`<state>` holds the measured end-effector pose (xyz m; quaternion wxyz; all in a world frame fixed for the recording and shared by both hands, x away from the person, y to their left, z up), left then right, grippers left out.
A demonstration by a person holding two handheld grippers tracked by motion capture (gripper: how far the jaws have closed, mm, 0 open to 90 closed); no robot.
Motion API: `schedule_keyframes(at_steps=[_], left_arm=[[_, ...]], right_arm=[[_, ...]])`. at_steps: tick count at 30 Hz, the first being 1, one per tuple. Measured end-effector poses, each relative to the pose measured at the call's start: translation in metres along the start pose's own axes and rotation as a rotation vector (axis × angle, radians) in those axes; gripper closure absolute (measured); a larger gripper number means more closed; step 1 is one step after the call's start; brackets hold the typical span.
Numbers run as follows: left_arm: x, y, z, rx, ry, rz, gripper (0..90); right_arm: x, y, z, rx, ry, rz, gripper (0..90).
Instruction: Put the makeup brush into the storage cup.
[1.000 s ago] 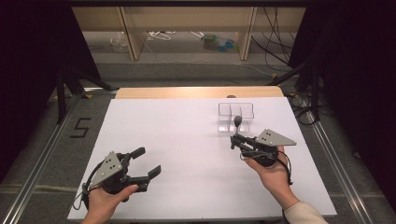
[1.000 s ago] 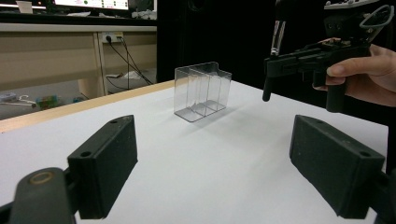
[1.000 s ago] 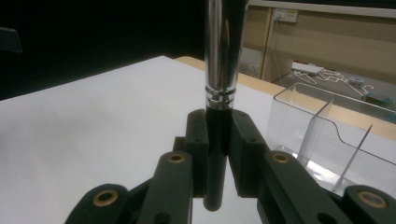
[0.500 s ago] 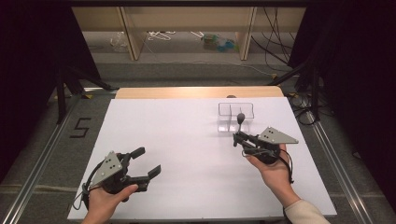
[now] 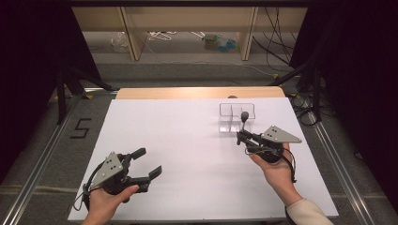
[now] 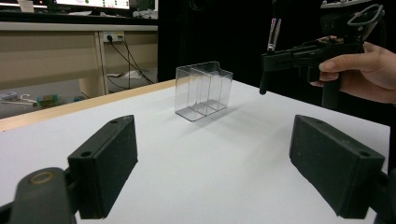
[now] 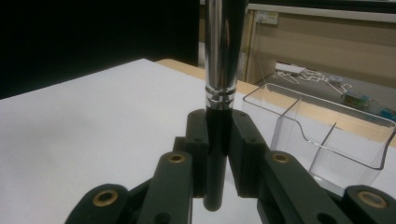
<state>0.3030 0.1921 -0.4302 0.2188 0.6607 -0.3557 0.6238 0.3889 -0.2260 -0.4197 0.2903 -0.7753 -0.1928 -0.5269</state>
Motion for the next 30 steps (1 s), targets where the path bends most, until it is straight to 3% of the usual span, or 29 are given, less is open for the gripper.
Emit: schedule_keyframes(at_steps=[13, 30], left_arm=[[-0.0004, 0.0006, 0.0004, 0.001, -0.001, -0.014, 15.0], [-0.0008, -0.0001, 0.0007, 0.000, -0.004, -0.003, 15.1]], right_arm=[[0.0027, 0.0037, 0.0009, -0.021, 0.009, -0.004, 79.5], [0.0055, 0.0085, 0.0026, -0.036, 0.027, 0.004, 79.5]])
Point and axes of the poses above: each handheld gripper's, and its own axes: z roughly forward along the jaws, x roughly out of its top, y roughly to its right, the point moved 1 cm from there along z, roughly forward along the jaws, and after that the axes turned 15 degrees about z, right-handed, at the moved point
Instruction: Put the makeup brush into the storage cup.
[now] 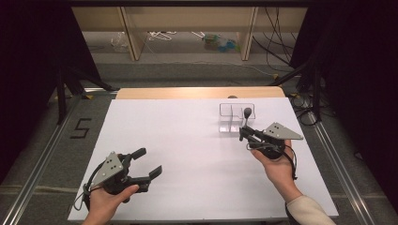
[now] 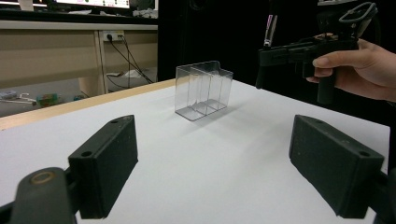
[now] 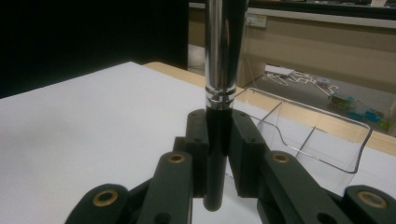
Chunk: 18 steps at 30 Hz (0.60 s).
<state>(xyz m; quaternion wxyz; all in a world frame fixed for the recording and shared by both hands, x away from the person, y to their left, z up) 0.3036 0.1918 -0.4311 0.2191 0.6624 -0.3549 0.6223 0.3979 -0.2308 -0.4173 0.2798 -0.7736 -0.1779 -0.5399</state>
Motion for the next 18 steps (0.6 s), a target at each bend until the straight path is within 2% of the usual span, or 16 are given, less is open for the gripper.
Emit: schedule_keyframes(at_steps=[18], left_arm=[[-0.0002, 0.0000, 0.0002, -0.001, 0.001, -0.002, 15.1]], right_arm=[[0.0026, 0.0039, 0.0019, -0.011, -0.010, 0.000, 79.5]])
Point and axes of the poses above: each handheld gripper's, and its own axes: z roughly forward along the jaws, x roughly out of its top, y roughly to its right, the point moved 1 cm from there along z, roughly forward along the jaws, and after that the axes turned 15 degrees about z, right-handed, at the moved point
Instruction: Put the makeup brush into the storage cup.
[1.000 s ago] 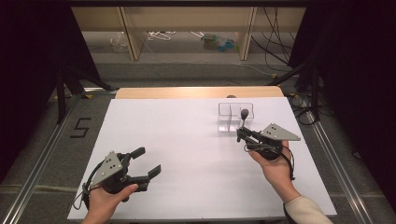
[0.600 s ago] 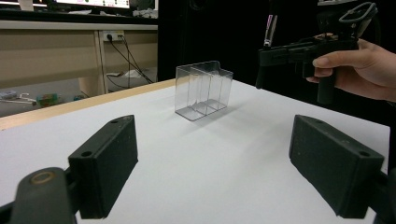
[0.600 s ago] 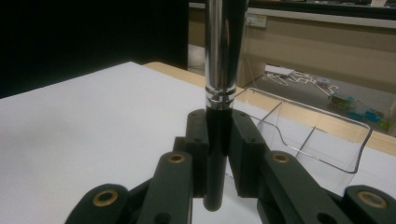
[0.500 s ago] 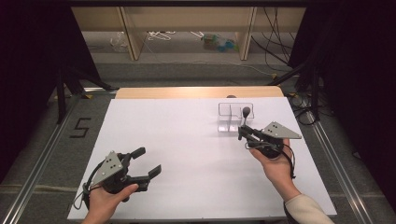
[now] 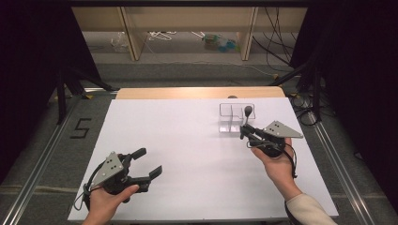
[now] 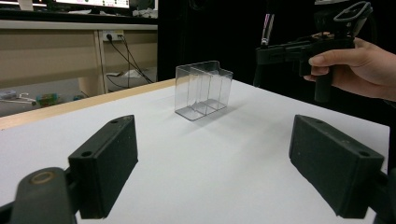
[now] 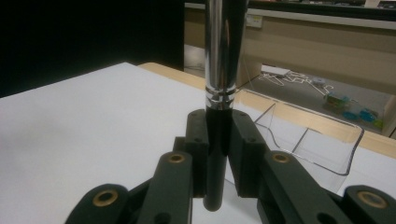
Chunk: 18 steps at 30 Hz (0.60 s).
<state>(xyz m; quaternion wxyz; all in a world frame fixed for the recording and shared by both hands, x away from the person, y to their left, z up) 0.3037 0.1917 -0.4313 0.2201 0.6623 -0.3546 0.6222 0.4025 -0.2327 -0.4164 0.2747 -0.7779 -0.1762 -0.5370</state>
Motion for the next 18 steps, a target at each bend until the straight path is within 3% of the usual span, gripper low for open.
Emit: schedule_keyframes(at_steps=[18], left_arm=[[-0.0002, -0.0002, -0.0001, 0.000, 0.000, 0.000, 15.1]], right_arm=[[0.0026, 0.0047, 0.0037, -0.020, 0.006, 0.004, 79.5]])
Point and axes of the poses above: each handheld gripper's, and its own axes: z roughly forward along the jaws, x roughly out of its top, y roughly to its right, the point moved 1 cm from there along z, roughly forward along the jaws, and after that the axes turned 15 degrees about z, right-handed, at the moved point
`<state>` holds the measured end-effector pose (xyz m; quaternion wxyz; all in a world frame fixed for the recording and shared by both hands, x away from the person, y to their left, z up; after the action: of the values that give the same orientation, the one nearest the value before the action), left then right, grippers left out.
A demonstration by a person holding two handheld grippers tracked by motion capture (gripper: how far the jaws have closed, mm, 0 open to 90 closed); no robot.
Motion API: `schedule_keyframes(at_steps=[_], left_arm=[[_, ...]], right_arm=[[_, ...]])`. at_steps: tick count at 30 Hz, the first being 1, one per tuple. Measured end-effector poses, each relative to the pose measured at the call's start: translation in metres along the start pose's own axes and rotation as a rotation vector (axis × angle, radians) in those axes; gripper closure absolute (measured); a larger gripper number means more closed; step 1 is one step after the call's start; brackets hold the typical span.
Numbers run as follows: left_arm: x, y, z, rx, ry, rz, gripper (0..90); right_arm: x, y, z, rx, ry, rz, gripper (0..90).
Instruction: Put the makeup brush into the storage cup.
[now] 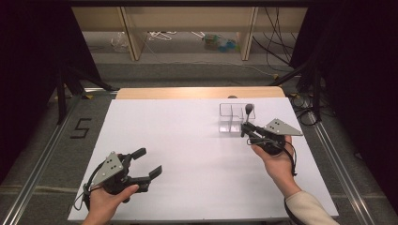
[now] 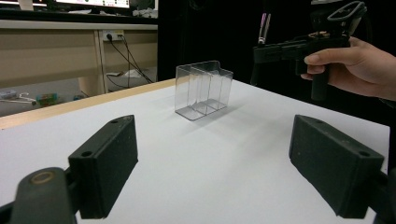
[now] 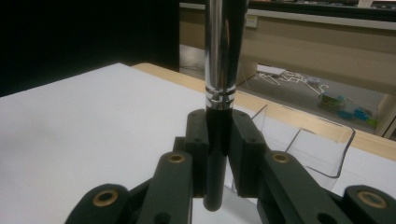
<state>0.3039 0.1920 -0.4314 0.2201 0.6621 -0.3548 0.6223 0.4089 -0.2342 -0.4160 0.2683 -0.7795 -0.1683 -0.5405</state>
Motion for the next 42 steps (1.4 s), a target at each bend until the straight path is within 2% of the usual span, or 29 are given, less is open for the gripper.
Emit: schedule_keyframes(at_steps=[4, 6, 17, 31, 42], left_arm=[[0.0000, -0.0003, 0.0000, 0.000, 0.000, 0.002, 15.1], [-0.0001, -0.0003, 0.0000, 0.000, 0.000, 0.002, 15.1], [-0.0003, -0.0006, 0.0000, 0.001, -0.001, 0.001, 15.1], [-0.0004, -0.0007, 0.0002, 0.000, -0.002, -0.001, 15.2], [-0.0004, -0.0007, 0.0002, 0.001, -0.001, -0.001, 15.2]], right_arm=[[0.0007, 0.0005, 0.0004, -0.002, -0.002, -0.001, 79.5], [0.0007, 0.0012, 0.0019, 0.001, 0.020, -0.002, 79.5], [0.0014, 0.0022, 0.0029, 0.001, 0.000, 0.002, 79.5], [0.0027, 0.0037, 0.0059, -0.014, 0.011, 0.003, 79.5], [0.0048, 0.0045, 0.0090, -0.003, 0.018, 0.000, 79.5]])
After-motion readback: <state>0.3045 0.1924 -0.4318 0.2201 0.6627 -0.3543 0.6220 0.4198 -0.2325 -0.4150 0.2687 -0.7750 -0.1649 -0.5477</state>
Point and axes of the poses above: each handheld gripper's, and its own axes: z roughly forward along the jaws, x roughly out of its top, y roughly to its right, the point moved 1 cm from there along z, roughly forward along the jaws, and after that the axes turned 15 degrees about z, right-handed, at the moved point
